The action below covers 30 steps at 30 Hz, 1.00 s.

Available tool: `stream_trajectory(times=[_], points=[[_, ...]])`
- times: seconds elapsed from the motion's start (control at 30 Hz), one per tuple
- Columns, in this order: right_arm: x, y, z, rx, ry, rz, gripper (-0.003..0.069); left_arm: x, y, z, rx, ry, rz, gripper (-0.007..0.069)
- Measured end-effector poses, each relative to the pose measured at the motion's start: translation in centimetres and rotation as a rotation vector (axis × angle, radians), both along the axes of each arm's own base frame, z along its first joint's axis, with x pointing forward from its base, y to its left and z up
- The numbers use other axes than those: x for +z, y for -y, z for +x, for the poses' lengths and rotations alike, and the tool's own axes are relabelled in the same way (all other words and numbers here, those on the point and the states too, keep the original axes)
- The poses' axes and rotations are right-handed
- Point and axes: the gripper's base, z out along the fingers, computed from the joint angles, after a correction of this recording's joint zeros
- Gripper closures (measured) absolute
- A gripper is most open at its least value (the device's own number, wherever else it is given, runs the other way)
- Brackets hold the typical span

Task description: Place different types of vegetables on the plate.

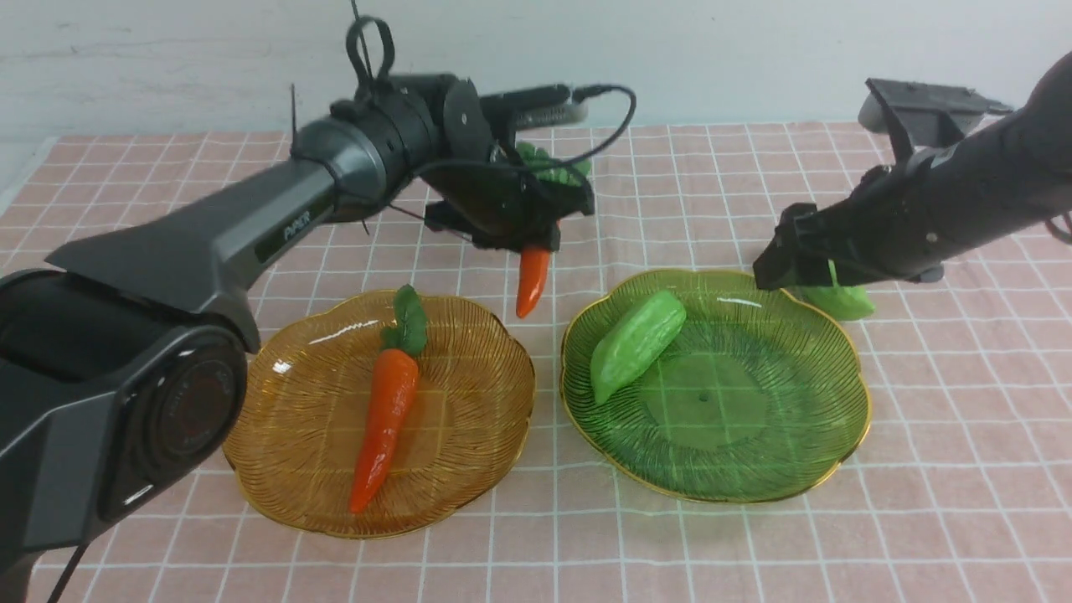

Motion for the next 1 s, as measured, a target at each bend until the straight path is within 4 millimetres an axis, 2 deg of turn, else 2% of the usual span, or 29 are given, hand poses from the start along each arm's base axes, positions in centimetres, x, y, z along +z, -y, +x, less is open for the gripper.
stream_trajectory(times=[0.13, 0.27, 0.37, 0.53, 0.7, 0.83, 1.0], points=[[0.6, 2.1, 1.3, -0.063, 0.037, -0.023, 0.007, 1.4, -1.4, -1.3, 0.024, -0.021, 0.115, 0.0436], [0.2, 3.6, 3.0, -0.093, 0.041, -0.05, 0.007, 1.9, -2.2, -1.6, 0.067, -0.009, 0.165, 0.0436], [-0.7, 3.9, 4.5, -0.098, 0.025, -0.058, 0.007, 2.3, -2.7, -1.9, 0.086, -0.002, 0.188, 0.0436], [-4.2, 3.7, 7.8, -0.093, -0.038, -0.062, 0.007, 2.9, -3.7, -4.3, 0.094, -0.029, 0.208, 0.0436], [-6.9, 3.6, 10.1, -0.07, -0.083, -0.074, 0.007, 1.4, -5.3, -7.1, 0.141, -0.114, 0.274, 0.0436], [-8.6, 3.5, 11.4, -0.059, -0.103, -0.078, 0.007, -1.1, -6.9, -9.6, 0.224, -0.191, 0.296, 0.0436], [-10.4, 3.4, 12.4, -0.056, -0.123, -0.08, 0.007, -3.4, -8.1, -10.9, 0.261, -0.23, 0.291, 0.0436]])
